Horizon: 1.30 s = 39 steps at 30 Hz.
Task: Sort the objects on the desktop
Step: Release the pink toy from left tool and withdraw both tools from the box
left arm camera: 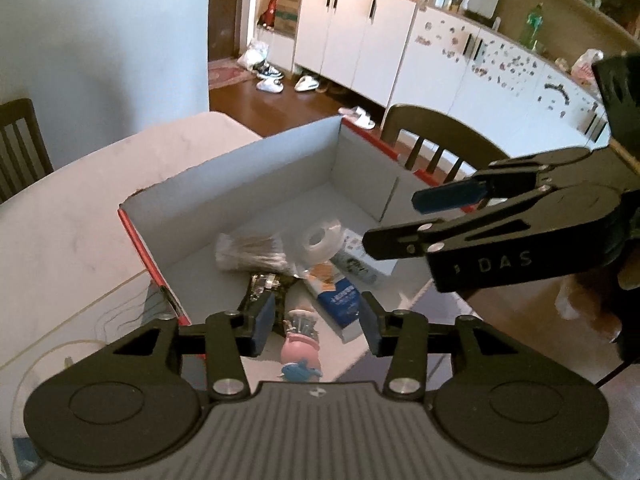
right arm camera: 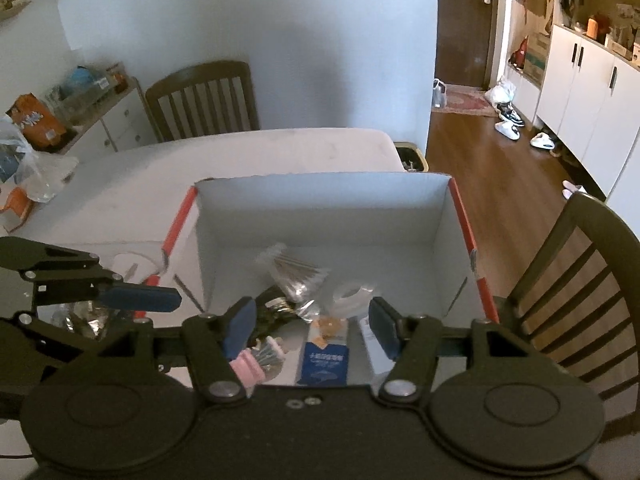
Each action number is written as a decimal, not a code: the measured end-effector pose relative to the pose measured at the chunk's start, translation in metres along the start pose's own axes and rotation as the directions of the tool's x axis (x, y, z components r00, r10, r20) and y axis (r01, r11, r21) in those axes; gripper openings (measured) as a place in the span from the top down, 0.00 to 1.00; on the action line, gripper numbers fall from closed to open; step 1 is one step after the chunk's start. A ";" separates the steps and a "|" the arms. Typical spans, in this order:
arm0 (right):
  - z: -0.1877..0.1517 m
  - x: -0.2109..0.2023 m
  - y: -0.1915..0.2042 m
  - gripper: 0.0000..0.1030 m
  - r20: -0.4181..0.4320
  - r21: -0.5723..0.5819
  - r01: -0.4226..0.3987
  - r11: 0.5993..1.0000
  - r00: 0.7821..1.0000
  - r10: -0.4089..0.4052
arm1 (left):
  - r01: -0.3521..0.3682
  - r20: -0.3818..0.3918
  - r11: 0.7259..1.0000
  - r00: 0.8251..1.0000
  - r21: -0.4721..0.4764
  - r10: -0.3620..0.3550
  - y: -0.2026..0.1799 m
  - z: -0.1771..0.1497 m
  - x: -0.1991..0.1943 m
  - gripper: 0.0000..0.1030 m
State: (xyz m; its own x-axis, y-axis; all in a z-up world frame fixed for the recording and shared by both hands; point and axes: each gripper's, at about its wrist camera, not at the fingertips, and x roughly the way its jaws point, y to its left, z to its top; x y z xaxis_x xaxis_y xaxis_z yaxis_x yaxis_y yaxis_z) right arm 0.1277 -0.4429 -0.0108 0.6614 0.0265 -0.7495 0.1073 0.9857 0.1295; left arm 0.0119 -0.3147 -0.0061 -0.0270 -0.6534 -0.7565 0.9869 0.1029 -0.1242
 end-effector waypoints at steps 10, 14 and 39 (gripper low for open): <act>-0.011 -0.017 0.026 0.35 0.043 -0.001 -0.023 1.000 0.999 0.023 | 0.016 0.069 1.000 0.998 -0.024 -0.014 0.008 -0.024 -0.040 0.42; -0.015 -0.022 0.036 0.32 0.053 -0.006 -0.021 1.000 0.998 0.022 | 0.021 0.090 0.999 0.996 -0.033 -0.018 0.014 -0.031 -0.054 0.38; -0.042 -0.034 0.111 0.07 0.123 0.016 -0.002 1.000 0.992 0.000 | -0.045 0.120 0.998 0.991 -0.052 0.051 0.067 -0.078 -0.108 0.18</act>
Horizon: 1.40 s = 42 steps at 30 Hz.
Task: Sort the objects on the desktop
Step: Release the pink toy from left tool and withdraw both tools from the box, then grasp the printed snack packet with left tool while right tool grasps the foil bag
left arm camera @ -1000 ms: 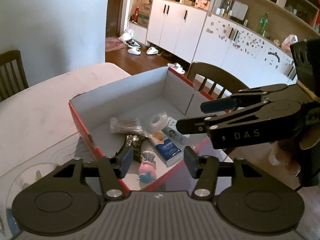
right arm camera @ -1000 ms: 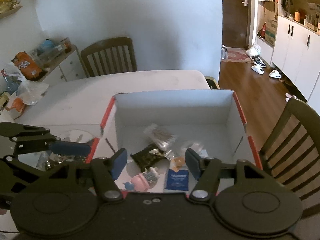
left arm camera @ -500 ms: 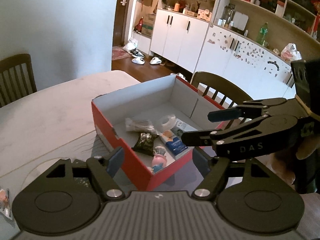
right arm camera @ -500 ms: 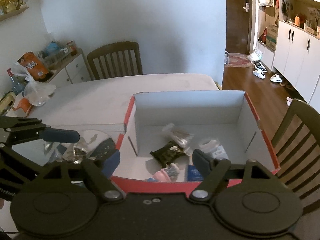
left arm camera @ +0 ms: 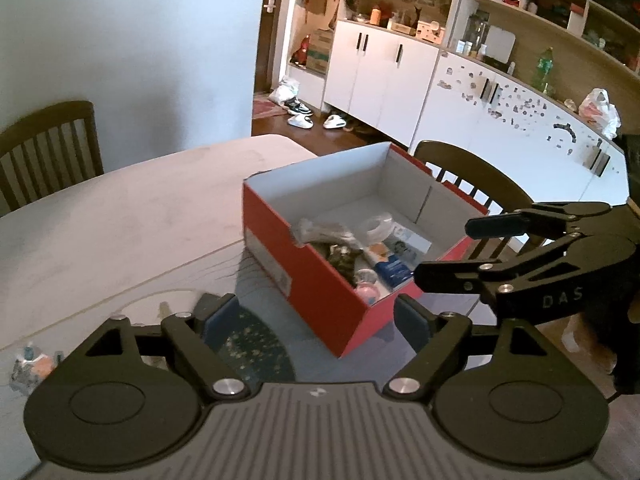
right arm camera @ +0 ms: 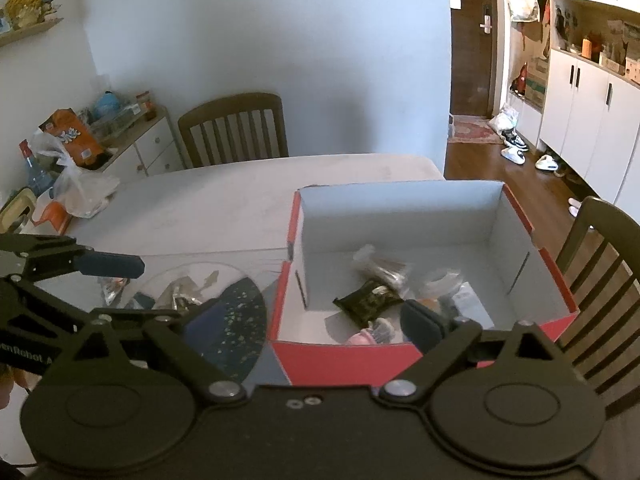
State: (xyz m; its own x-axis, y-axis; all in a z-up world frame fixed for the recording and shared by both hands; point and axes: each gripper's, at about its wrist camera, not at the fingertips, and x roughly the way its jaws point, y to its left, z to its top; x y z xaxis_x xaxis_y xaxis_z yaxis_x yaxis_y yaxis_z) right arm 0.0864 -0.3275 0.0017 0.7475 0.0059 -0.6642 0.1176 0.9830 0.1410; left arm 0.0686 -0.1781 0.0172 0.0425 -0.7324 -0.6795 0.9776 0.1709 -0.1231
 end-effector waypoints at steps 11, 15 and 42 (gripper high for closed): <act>-0.006 -0.002 0.037 0.06 0.013 -0.011 -0.011 1.000 1.000 0.011 | -0.050 0.014 0.999 0.999 -0.016 0.050 0.033 -0.014 -0.023 0.16; -0.007 0.000 0.050 0.06 0.009 -0.016 -0.014 1.000 1.000 0.014 | -0.062 0.020 0.998 0.998 -0.027 0.063 0.045 -0.019 -0.030 0.08; 0.001 0.045 0.129 0.06 -0.033 -0.085 -0.071 0.994 0.997 0.068 | -0.213 0.054 0.969 0.974 -0.123 0.220 0.145 -0.035 -0.051 0.01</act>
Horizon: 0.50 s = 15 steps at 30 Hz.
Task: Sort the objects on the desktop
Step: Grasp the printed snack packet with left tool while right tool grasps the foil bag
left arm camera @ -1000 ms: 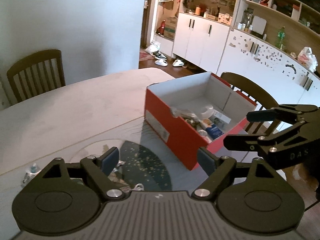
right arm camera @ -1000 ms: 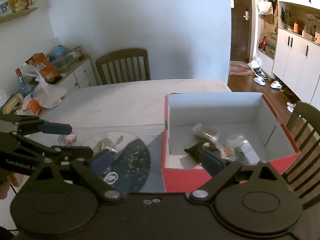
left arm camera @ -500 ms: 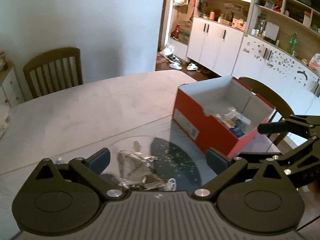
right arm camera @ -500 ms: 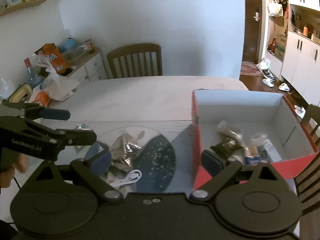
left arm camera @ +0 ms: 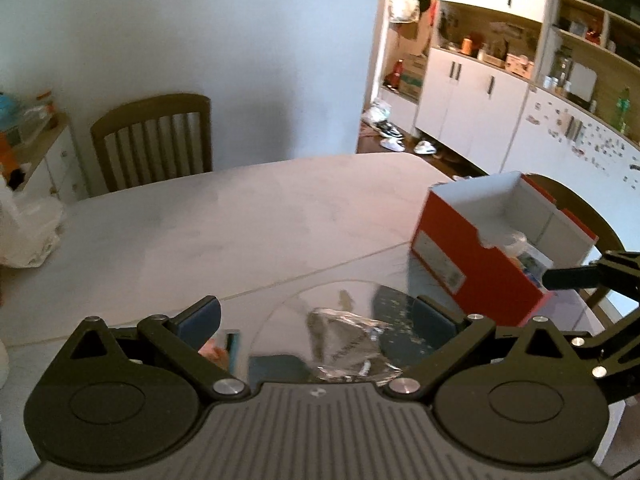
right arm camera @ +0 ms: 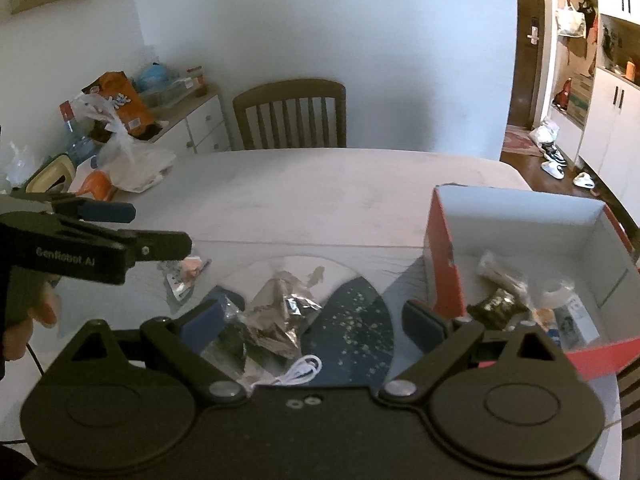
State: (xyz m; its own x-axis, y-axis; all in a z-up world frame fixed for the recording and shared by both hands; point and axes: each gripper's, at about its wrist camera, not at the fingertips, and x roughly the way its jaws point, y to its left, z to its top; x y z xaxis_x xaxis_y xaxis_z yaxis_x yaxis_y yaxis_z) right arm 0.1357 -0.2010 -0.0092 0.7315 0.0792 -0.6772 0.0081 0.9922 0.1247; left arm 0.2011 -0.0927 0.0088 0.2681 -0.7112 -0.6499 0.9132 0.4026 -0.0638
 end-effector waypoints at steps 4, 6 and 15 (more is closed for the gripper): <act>0.004 0.009 0.008 0.06 -0.005 -0.012 -0.007 1.000 1.000 0.007 | -0.035 0.005 0.999 0.999 -0.003 0.035 0.014 -0.001 0.003 0.01; 0.006 0.014 0.011 0.06 -0.011 -0.018 -0.009 1.000 1.000 0.009 | -0.048 0.002 0.999 0.999 -0.008 0.048 0.022 -0.002 0.005 0.01; 0.010 0.043 0.024 0.06 -0.042 -0.041 -0.019 0.999 0.999 0.017 | -0.101 -0.014 0.994 0.995 -0.032 0.101 0.058 -0.010 0.018 0.01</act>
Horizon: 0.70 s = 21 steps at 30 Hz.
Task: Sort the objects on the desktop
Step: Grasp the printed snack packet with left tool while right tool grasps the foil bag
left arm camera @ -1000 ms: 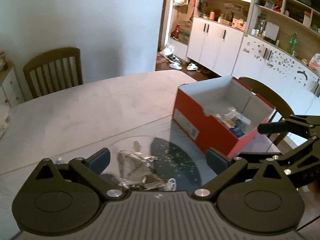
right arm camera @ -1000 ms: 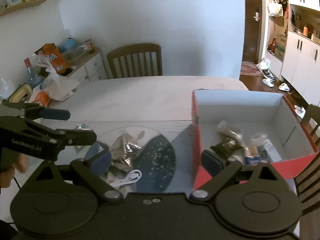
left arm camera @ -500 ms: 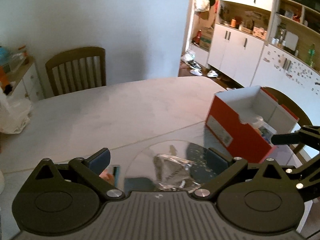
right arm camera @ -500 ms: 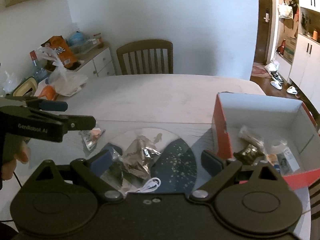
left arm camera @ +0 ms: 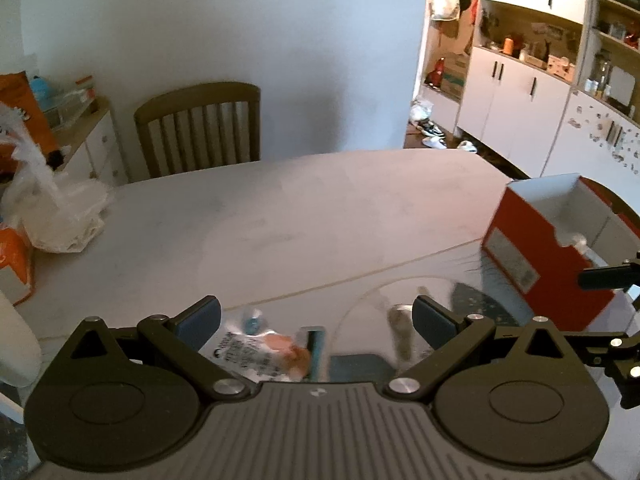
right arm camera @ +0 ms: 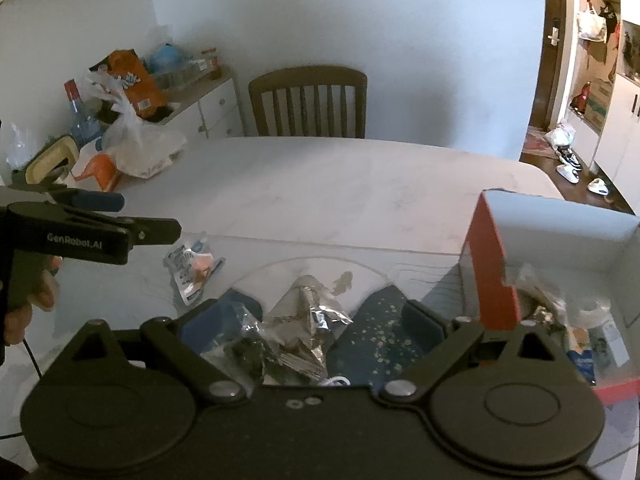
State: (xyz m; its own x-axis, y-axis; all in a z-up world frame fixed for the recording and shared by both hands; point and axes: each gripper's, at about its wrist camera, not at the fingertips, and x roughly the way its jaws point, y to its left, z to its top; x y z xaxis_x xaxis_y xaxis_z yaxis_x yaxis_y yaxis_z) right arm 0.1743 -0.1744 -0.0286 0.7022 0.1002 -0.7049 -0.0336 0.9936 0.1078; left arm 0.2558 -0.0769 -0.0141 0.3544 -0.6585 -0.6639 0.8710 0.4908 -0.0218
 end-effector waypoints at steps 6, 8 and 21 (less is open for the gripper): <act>0.001 0.019 0.003 0.07 -0.018 0.002 0.002 1.000 1.000 -0.002 | -0.022 -0.024 1.000 0.999 0.013 0.023 0.011 -0.013 0.017 0.01; 0.001 0.025 0.003 0.08 -0.024 0.003 0.003 1.000 1.000 -0.003 | -0.027 -0.038 1.000 0.999 0.012 0.028 0.015 -0.018 0.025 0.01; -0.002 0.061 0.002 0.08 -0.082 0.021 0.005 1.000 0.997 -0.003 | -0.034 -0.073 0.998 0.997 0.045 0.037 0.035 -0.038 0.065 0.01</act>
State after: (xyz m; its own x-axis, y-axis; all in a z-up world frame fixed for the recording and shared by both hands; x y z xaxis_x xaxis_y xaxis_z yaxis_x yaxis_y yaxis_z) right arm 0.2158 -0.1665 -0.0724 0.6414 0.1011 -0.7605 -0.0153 0.9928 0.1191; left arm 0.2968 -0.0811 -0.0865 0.3609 -0.5964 -0.7170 0.8730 0.4864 0.0348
